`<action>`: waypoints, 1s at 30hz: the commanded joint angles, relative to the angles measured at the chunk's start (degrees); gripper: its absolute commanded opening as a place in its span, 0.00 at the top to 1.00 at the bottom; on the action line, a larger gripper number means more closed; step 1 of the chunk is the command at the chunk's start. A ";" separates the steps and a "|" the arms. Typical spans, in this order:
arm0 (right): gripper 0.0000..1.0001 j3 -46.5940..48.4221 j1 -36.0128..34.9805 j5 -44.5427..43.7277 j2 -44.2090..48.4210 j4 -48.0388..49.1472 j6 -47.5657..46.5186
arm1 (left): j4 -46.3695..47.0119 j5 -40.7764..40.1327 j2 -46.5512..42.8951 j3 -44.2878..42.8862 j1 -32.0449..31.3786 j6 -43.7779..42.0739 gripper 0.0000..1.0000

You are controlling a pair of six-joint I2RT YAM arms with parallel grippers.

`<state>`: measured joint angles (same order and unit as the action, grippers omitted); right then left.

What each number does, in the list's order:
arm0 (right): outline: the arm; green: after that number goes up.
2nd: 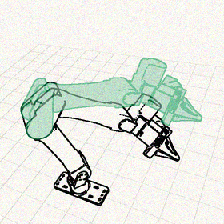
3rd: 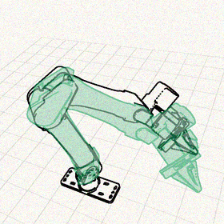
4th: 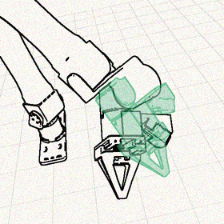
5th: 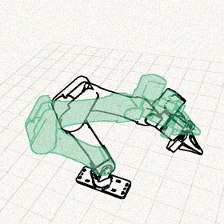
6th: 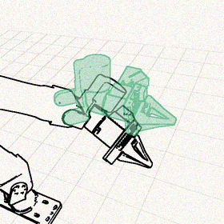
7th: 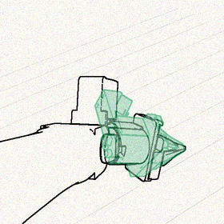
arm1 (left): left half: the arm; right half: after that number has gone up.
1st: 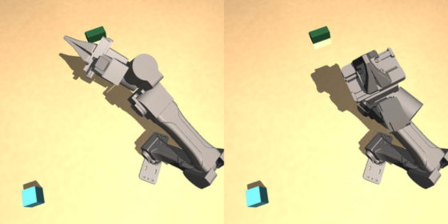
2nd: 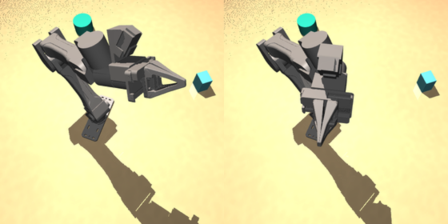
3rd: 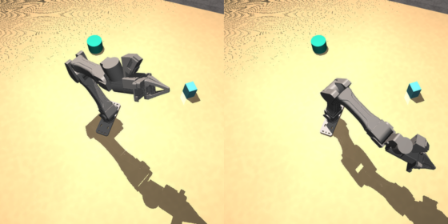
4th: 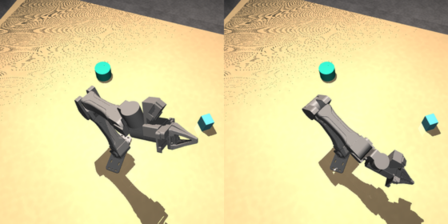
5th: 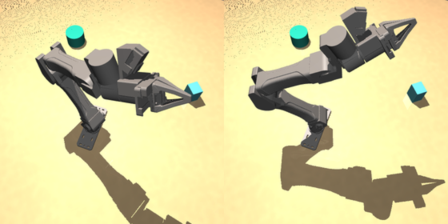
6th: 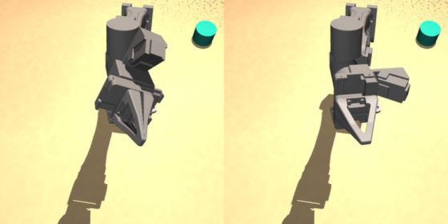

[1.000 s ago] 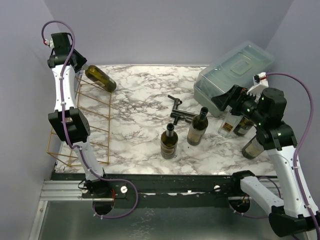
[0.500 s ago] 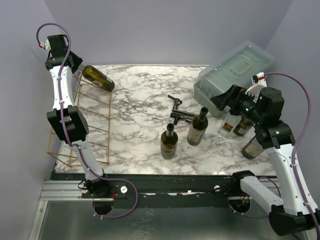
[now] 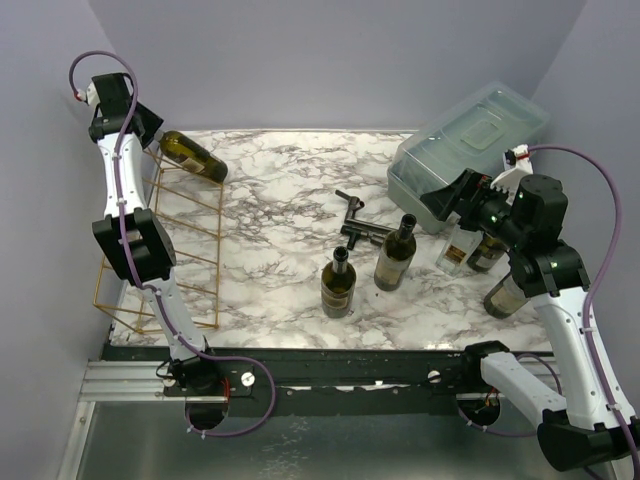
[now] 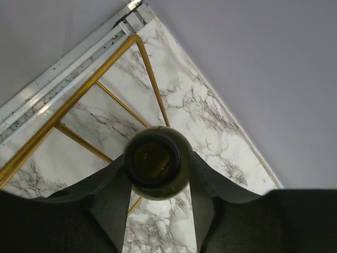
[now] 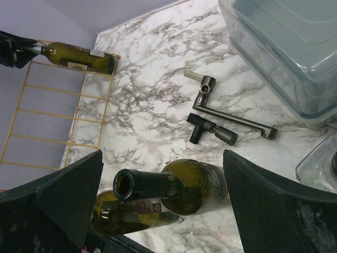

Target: Put the wine bottle on the wine rack

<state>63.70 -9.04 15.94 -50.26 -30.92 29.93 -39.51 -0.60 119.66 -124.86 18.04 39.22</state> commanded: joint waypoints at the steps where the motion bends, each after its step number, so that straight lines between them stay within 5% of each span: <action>1: 0.02 -0.86 0.16 0.49 -0.02 1.16 0.52 | -1.54 1.91 1.45 0.84 -0.23 0.97 0.48; 16: 0.02 -0.68 0.21 0.67 0.35 0.50 1.01 | -2.04 4.37 -0.19 0.65 0.06 0.59 0.18; 30: 0.02 1.53 0.17 2.35 -0.75 -2.27 0.06 | -2.07 17.21 -12.87 6.74 -5.15 -1.96 0.06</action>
<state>63.31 -9.04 16.34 -50.68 -31.16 30.46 -41.43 11.35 115.24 -121.73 16.78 39.46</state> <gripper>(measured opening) 0.983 0.923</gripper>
